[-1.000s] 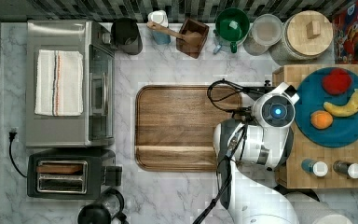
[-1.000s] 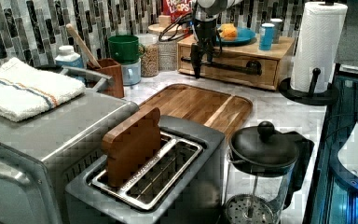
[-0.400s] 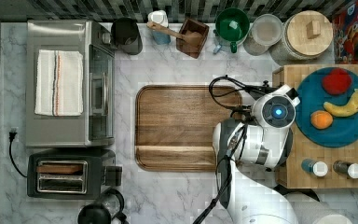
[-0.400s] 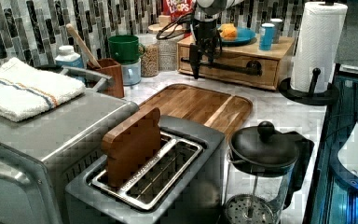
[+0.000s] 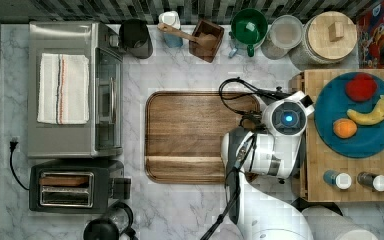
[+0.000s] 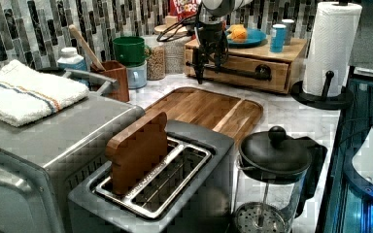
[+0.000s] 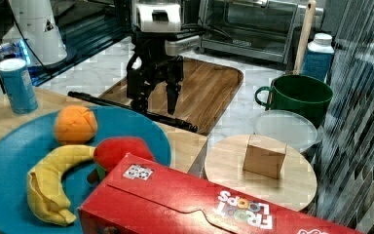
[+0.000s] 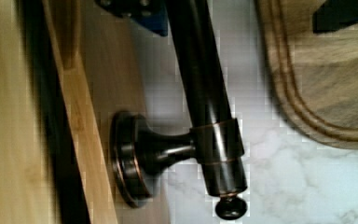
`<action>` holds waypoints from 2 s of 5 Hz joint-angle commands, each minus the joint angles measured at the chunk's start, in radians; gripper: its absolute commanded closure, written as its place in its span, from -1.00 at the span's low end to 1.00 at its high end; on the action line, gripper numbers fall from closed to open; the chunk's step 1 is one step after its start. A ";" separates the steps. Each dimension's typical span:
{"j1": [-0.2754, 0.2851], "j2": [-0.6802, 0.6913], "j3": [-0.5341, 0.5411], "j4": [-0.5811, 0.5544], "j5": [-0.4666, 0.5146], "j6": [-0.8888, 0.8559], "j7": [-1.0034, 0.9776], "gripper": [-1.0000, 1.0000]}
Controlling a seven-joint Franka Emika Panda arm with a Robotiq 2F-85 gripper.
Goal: Open the drawer.
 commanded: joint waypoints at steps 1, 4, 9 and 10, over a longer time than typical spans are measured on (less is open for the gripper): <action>0.261 -0.062 0.180 -0.093 -0.007 0.016 0.241 -1.00; 0.327 -0.010 0.167 -0.018 -0.017 0.005 0.384 -1.00; 0.338 -0.010 0.157 -0.018 -0.011 0.006 0.380 -1.00; 0.339 -0.010 0.155 -0.018 -0.010 0.006 0.379 -1.00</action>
